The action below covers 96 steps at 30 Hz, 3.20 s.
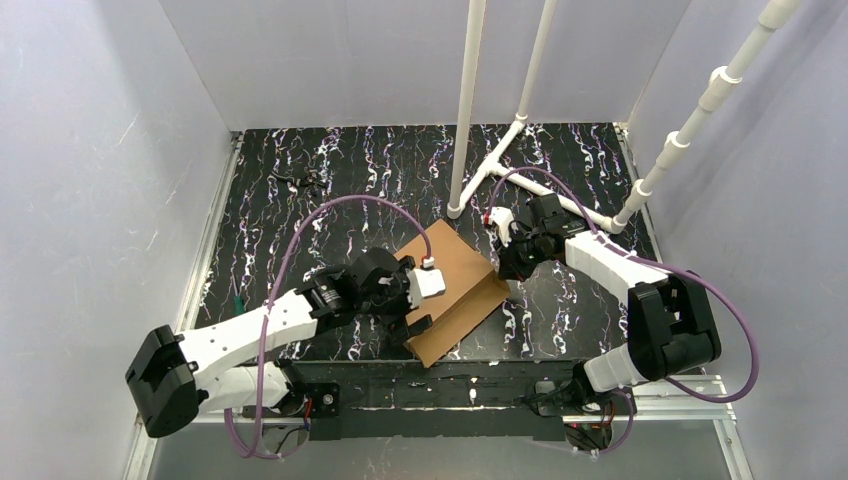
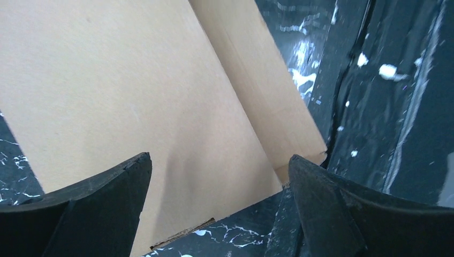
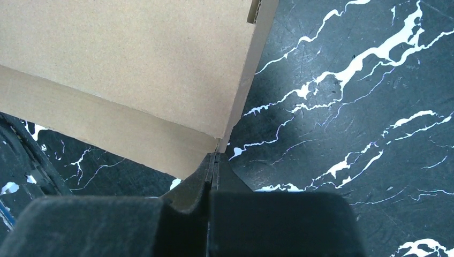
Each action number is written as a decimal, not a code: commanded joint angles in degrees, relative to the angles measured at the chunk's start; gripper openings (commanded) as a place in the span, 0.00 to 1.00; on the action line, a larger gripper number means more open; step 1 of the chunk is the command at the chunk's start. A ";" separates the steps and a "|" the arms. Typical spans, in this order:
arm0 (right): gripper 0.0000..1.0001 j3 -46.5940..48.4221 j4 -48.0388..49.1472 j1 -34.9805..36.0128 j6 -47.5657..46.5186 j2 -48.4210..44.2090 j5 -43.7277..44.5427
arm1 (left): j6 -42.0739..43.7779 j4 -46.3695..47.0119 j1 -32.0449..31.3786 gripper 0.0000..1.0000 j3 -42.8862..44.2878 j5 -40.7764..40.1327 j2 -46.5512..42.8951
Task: Fold the paper box
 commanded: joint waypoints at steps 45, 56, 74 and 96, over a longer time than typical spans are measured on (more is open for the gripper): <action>0.01 9.90 -2.12 3.19 -0.69 6.67 1.50 | -25.61 -0.11 31.45 0.79 16.28 24.32 28.79; 0.01 15.61 -5.44 4.25 -5.10 10.45 1.22 | -24.92 -1.67 31.26 0.68 18.37 24.53 31.34; 0.65 5.20 -0.61 -3.13 -6.26 1.52 -1.73 | -27.16 -2.38 31.23 0.68 17.85 21.26 30.49; 0.02 7.21 0.17 1.61 -14.25 7.07 -1.11 | -28.81 -1.86 31.30 0.59 18.46 25.19 31.19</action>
